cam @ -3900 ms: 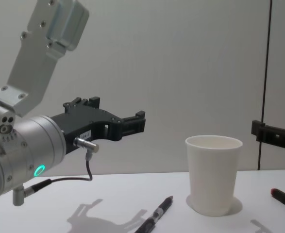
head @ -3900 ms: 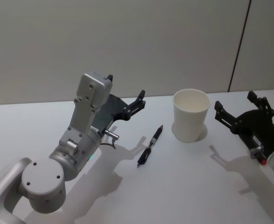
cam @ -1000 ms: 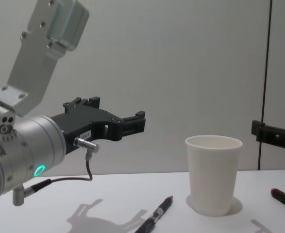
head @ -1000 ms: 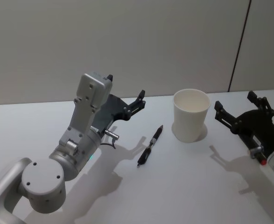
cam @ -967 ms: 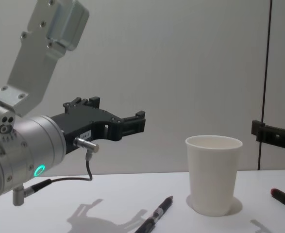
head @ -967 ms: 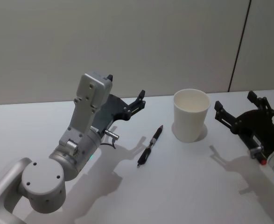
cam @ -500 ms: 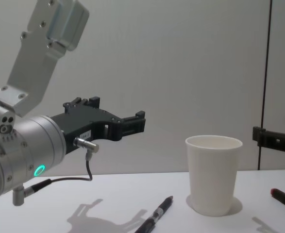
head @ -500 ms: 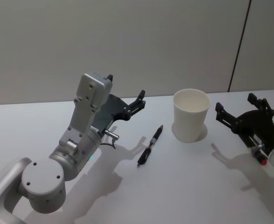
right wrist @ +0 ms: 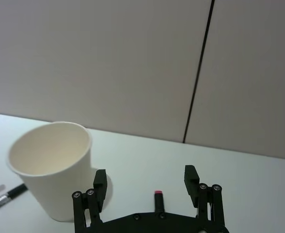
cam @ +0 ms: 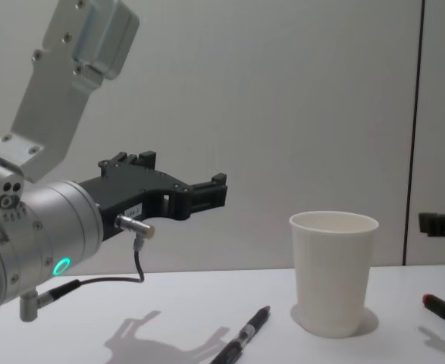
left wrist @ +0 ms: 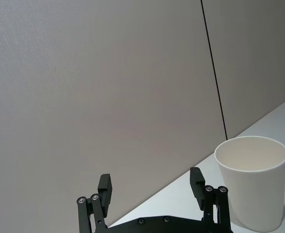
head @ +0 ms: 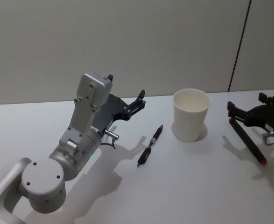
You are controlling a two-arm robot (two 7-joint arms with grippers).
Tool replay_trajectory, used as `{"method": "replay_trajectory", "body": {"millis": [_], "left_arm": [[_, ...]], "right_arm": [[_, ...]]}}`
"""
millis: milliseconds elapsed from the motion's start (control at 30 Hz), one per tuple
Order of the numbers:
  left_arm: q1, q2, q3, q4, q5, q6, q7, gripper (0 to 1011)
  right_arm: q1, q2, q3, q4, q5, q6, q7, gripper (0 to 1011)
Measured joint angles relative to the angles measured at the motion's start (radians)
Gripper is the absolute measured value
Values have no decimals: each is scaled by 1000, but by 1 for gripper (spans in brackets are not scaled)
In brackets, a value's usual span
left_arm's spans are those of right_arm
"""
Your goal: Place the pen into the pen holder.
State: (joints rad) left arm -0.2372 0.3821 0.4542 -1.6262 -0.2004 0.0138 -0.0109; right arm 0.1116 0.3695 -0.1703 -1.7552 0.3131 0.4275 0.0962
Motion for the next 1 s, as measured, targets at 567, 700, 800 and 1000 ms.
{"method": "replay_trajectory", "body": {"millis": [567, 700, 800, 1000], "left_arm": [[0, 0, 0, 0, 0, 0, 0, 1001], [0, 0, 0, 0, 0, 0, 0, 1001], [0, 0, 0, 0, 0, 0, 0, 1001], [0, 0, 0, 0, 0, 0, 0, 1001]], "right_arm": [[218, -21, 10, 161, -47, 338, 47, 1001], [254, -37, 3, 201, -48, 386, 52, 1001], [277, -50, -3, 229, -48, 416, 55, 1001], [302, -67, -14, 263, -51, 451, 62, 1001]]}}
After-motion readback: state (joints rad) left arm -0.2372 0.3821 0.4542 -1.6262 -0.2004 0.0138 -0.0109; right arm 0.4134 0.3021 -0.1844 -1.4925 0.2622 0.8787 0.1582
